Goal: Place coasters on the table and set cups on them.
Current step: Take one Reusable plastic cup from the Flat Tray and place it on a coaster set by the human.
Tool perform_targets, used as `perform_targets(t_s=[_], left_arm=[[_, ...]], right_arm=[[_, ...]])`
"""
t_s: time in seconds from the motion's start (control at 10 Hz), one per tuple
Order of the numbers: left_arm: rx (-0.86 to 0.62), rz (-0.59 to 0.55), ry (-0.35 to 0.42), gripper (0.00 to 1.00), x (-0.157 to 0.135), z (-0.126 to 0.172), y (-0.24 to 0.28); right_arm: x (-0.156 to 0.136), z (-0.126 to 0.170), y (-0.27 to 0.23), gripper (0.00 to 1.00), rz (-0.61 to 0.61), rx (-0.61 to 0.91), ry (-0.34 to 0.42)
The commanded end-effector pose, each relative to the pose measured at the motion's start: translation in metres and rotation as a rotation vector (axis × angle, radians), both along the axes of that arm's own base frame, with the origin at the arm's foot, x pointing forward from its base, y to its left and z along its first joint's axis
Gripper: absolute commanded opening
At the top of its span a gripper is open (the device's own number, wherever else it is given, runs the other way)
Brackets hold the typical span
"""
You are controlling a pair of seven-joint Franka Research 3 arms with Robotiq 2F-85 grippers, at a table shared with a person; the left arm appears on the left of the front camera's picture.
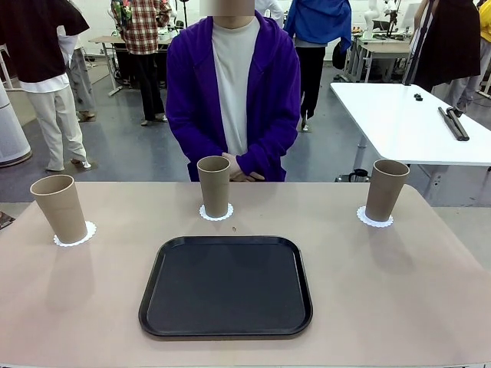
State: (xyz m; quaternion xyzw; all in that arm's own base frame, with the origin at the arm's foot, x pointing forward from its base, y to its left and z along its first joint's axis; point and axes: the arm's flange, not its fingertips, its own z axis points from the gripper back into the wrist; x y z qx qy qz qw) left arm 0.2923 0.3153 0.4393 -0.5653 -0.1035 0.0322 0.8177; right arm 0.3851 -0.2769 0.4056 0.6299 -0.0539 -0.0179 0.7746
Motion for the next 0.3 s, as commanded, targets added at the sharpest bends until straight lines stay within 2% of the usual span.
perform_targets(t_s=[0.0, 0.2], left_arm=[[0.006, 0.01, -0.014, 1.0, -0.0029, 0.0004, -0.0018], [0.006, 0.01, -0.014, 1.0, -0.0029, 0.0004, -0.0018]], right_arm=[[0.0008, 0.0012, 0.0005, 1.0, -0.006, 0.002, 0.0], [0.0008, 0.0012, 0.0005, 1.0, -0.006, 0.002, 0.0]])
